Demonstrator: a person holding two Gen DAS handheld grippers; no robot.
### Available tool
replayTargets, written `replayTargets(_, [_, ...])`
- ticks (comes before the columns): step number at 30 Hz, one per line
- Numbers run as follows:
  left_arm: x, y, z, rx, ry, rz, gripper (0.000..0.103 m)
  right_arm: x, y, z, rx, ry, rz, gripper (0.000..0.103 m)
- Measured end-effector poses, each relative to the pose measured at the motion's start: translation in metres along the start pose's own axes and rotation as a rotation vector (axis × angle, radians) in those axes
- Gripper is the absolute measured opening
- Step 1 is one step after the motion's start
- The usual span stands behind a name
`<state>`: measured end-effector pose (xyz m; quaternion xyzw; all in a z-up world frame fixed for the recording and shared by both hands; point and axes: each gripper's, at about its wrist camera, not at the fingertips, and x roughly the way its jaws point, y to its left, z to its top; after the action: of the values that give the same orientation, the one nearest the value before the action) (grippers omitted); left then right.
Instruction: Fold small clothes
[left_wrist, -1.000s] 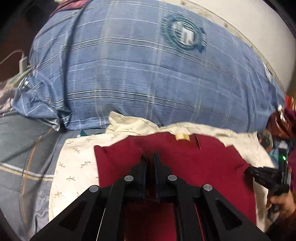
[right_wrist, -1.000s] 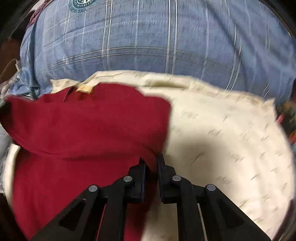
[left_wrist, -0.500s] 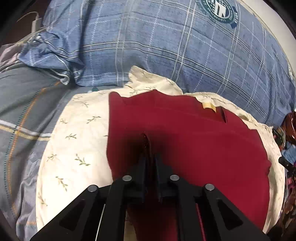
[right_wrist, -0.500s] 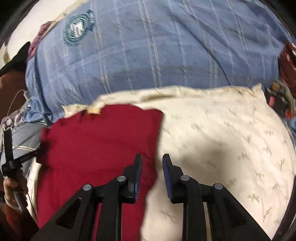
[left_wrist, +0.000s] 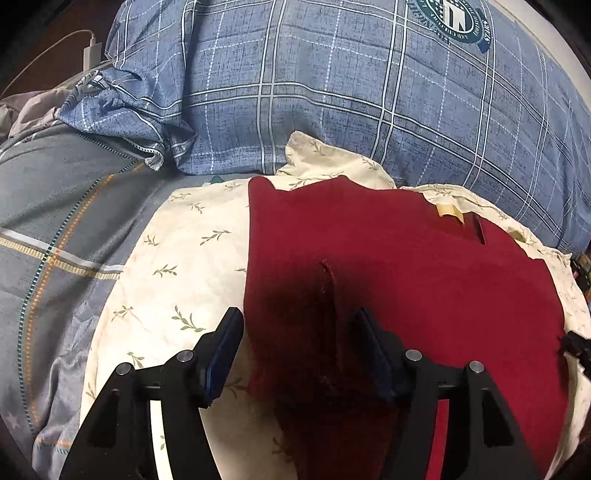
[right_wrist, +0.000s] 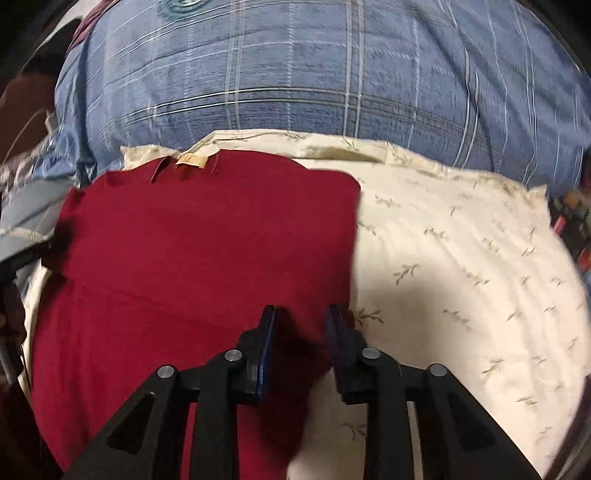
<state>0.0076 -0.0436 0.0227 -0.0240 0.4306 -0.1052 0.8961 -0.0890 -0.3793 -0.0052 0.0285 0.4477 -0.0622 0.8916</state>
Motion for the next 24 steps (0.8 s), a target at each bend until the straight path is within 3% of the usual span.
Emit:
replayTargets(3, [0.001,-0.002,-0.002,0.020,-0.001,0.010,0.063,-0.007,0.009,0.025,0.039,-0.050,0.060,0.042])
replayTargets(6, [0.004,-0.003,-0.002,0.026,-0.009,0.025,0.065,0.009,0.026,0.047,0.007,-0.064,0.055,0.042])
replayTargets(12, [0.008,-0.003,-0.001,0.033,-0.003,0.031,0.069,0.065,0.042,0.070,0.003,0.039,0.053,0.042])
replayTargets(15, [0.011,-0.002,0.001,0.028,0.002,0.024,0.070,0.079,0.044,0.077,-0.003,0.016,0.021,0.042])
replayTargets(22, [0.012,-0.004,0.000,0.029,-0.002,0.036,0.072,0.043,0.031,0.071,0.044,0.003,0.025,0.042])
replayTargets(24, [0.012,-0.005,-0.001,0.032,-0.005,0.041,0.072,0.023,0.022,0.061,0.051,-0.003,0.004,0.047])
